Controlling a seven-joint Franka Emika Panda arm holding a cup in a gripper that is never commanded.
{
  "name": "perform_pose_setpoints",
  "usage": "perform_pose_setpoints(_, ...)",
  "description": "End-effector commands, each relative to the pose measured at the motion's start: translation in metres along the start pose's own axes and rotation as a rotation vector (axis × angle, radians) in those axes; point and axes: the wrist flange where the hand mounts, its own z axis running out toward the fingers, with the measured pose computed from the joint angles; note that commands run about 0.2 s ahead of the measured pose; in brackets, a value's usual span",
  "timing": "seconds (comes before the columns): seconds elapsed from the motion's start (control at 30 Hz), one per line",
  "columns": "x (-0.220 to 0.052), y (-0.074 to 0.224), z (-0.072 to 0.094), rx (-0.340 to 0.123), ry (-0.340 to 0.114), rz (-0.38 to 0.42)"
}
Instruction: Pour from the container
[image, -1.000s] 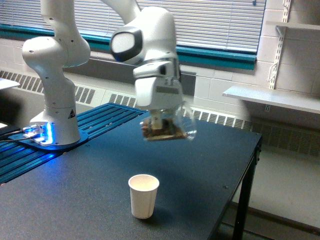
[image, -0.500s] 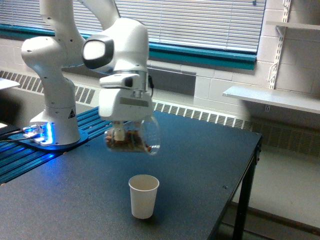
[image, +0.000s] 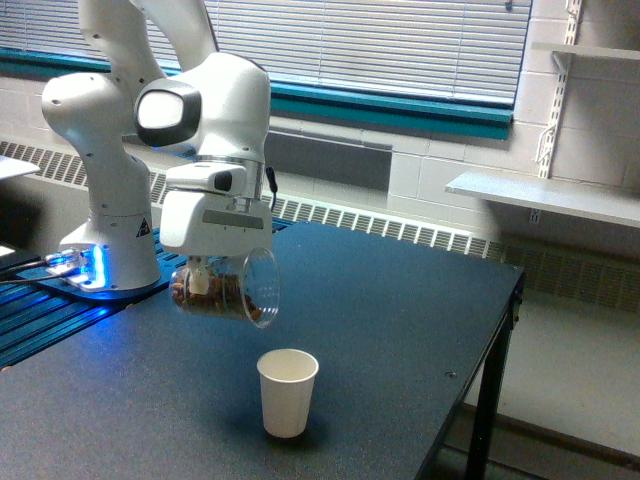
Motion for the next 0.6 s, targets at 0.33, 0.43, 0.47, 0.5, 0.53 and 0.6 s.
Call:
perform_pose_setpoints(0.33, 0.004, -0.012, 0.012, -0.065, -0.005, -0.020)
perform_pose_setpoints(0.43, 0.003, -0.016, 0.016, -0.079, -0.011, -0.028)
perform_pose_setpoints(0.47, 0.002, -0.017, 0.017, -0.083, -0.014, -0.030)
perform_pose_setpoints(0.5, 0.002, -0.019, 0.018, -0.088, -0.016, -0.035)
perform_pose_setpoints(0.53, 0.002, -0.020, 0.019, -0.092, -0.017, -0.040)
perform_pose_setpoints(0.6, 0.003, -0.023, 0.020, -0.102, -0.014, -0.048)
